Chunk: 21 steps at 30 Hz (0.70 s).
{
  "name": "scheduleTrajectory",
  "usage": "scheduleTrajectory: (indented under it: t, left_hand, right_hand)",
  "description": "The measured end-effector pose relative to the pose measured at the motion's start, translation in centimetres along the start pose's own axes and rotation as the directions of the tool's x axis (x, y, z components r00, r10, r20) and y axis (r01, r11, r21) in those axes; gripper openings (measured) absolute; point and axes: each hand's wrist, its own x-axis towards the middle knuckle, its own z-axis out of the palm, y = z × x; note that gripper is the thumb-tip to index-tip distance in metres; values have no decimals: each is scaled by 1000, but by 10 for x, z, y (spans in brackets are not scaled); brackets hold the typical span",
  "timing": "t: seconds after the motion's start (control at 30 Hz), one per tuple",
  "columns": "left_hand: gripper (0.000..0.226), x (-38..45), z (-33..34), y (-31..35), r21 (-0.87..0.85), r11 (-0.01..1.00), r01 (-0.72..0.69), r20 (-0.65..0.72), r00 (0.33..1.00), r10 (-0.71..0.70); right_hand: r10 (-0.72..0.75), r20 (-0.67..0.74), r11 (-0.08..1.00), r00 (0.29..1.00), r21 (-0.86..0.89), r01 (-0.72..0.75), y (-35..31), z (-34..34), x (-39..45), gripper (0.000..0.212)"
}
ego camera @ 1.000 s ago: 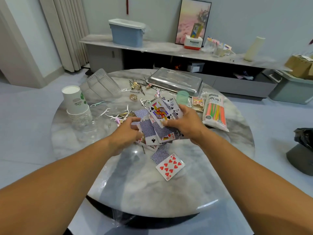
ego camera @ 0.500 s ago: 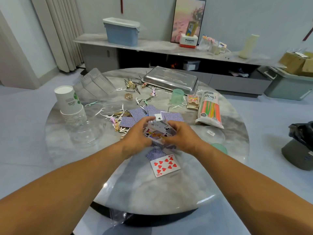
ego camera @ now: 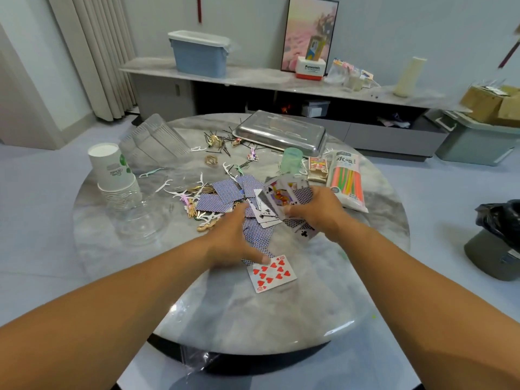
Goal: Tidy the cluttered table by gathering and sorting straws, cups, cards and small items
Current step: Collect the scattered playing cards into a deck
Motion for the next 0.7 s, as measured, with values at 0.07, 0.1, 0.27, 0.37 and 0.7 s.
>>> scheduleTrajectory:
  t: [0.07, 0.1, 0.27, 0.37, 0.7]
  left_hand:
    - [144, -5, 11, 3, 379, 925, -30, 86, 996, -2]
    - [142, -7, 18, 4, 511, 858, -53, 109, 994, -3]
    - [105, 1, 26, 3, 543, 839, 33, -43, 999, -12]
    - [91, 4, 20, 0, 460, 886, 62, -126, 992, -4]
    - [47, 3, 10, -15, 264, 965, -12, -316, 944, 98]
  right_hand:
    - [106, -22, 982, 994, 159, -101, 1, -8, 0, 30]
    - [157, -14, 964, 987, 221, -150, 2, -10, 0, 33]
    - [378, 178, 877, 909, 245, -413, 9, -8, 1, 46]
    - [414, 280, 876, 866, 135, -463, 12, -4, -2, 49]
    - [376, 303, 918, 875, 6, -397, 6, 22, 3, 45]
